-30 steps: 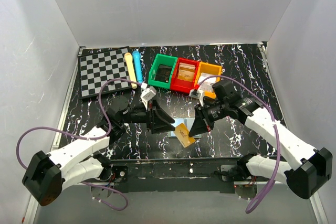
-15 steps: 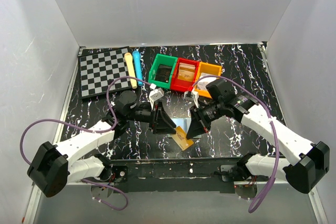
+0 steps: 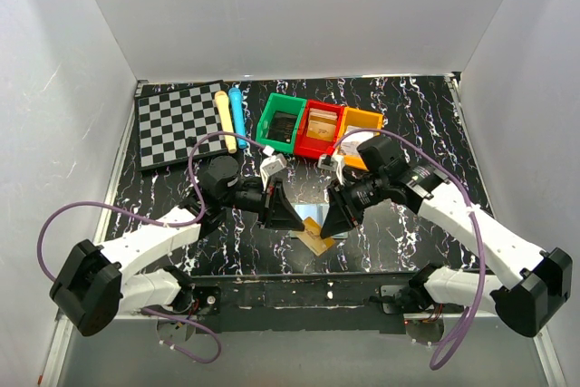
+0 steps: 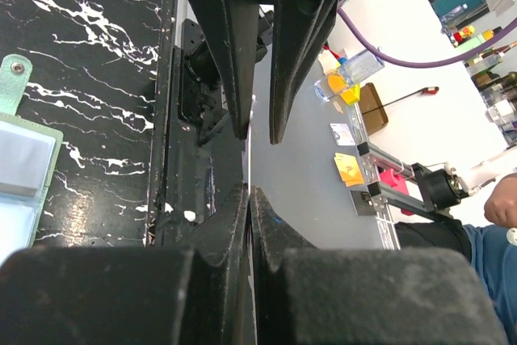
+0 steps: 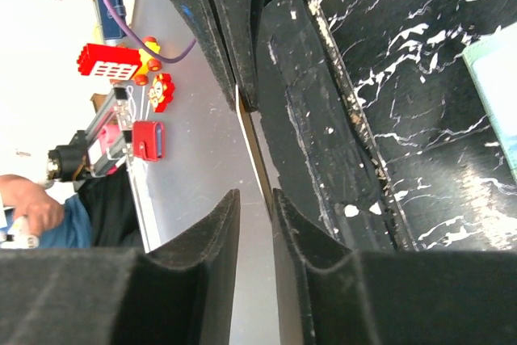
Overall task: Take the credit cards out of the card holder
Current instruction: Place the credit card in the storage box.
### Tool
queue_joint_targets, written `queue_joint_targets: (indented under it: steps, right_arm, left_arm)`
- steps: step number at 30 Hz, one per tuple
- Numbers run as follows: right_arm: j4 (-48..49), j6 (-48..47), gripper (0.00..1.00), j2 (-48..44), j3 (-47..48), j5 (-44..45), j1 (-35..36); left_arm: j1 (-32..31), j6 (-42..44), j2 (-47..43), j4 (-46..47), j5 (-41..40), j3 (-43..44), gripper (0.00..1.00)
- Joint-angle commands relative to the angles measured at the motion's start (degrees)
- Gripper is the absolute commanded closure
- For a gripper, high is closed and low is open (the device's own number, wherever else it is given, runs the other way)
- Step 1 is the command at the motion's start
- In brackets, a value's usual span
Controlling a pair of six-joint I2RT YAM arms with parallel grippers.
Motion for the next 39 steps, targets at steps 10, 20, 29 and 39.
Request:
queue_joint_targets:
  steps: [10, 20, 29, 39]
  right_arm:
    - [13.4, 8.3, 0.71, -6.9, -4.6, 0.7, -1.7]
    - [14.5, 9.4, 0.78, -6.3, -5.0, -0.2, -1.7]
    - [15.6, 10.2, 0.99, -6.5, -4.8, -1.0, -1.8]
    - [14.2, 17.0, 0.99, -11.2, -3.0, 19.3, -12.3]
  left_arm:
    - [-0.2, -3.8, -3.4, 7.6, -0.8, -2.8, 1.00]
    - [-0.1, -5.5, -3.3, 10.1, -1.1, -3.5, 1.00]
    - [-0.1, -5.4, -2.9, 9.2, -1.8, -3.0, 0.85]
    - [5.1, 0.5, -19.5, -21.0, -41.5, 2.5, 0.30]
